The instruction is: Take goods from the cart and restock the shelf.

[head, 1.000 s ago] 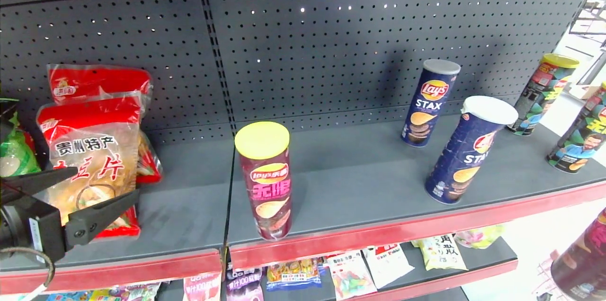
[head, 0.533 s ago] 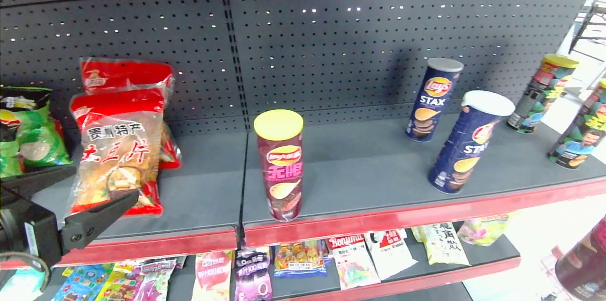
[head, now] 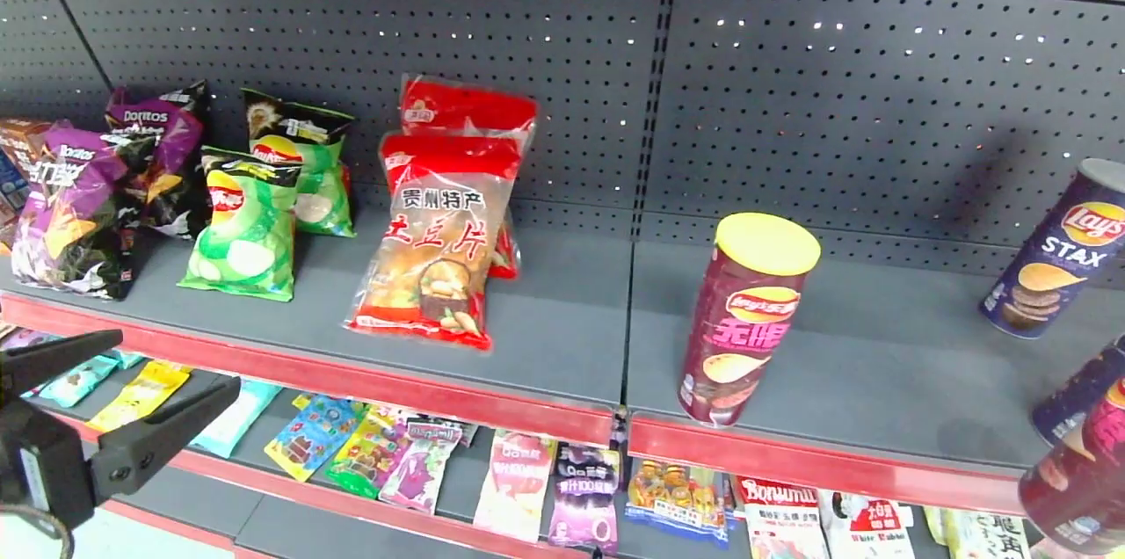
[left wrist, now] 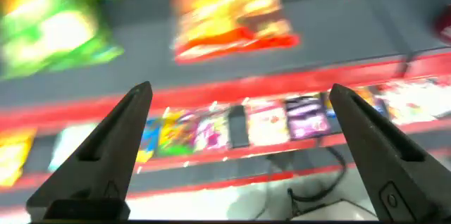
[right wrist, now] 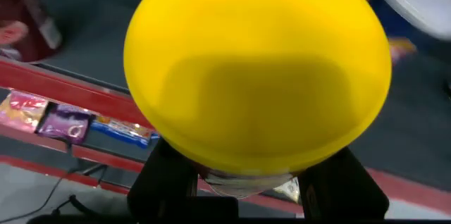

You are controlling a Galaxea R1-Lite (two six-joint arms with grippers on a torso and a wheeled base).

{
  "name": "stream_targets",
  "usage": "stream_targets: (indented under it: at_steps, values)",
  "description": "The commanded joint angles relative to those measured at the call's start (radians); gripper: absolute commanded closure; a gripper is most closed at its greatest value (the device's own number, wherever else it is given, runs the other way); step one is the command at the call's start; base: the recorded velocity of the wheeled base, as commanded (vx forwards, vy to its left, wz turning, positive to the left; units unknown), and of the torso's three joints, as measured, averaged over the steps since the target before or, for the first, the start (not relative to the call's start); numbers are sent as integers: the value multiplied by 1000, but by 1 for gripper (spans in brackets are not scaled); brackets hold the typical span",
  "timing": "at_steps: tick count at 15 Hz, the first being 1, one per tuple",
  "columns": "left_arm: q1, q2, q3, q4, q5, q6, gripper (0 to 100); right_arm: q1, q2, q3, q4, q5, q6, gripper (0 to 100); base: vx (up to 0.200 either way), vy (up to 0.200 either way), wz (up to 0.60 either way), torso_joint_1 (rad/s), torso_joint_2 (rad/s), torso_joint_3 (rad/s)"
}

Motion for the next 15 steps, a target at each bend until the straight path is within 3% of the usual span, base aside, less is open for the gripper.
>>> stream_targets:
  at_steps: [1, 3, 7, 8, 10, 12, 15]
  values:
    - [0, -50, 49, -1, 3, 6, 0, 1, 15, -23, -1, 30, -11, 100, 0, 0, 0, 0, 0, 0]
    - [0, -120, 103, 5, -1, -1, 0, 3, 99, -76, -5, 88, -12, 100, 0, 0, 0, 0, 0, 0]
    - [0, -242, 230, 2, 11, -35, 0, 135, 371, -244, -30, 136, 20, 100, 0, 0, 0, 0, 0, 0]
    - [-2, -291, 247, 15, 8, -44, 0, 142, 471, -270, -120, 137, 35, 100, 0, 0, 0, 0, 0, 0]
    - [0, -351, 295, 16, -4, -127, 0, 147, 636, -286, -321, 140, 37, 100, 0, 0, 0, 0, 0, 0]
    - [0, -460, 347, 41, 8, -139, 0, 202, 780, -338, -476, 137, 43, 100, 0, 0, 0, 0, 0, 0]
    - [0, -594, 382, 124, 9, -139, 0, 240, 882, -432, -481, 143, 66, 100, 0, 0, 0, 0, 0, 0]
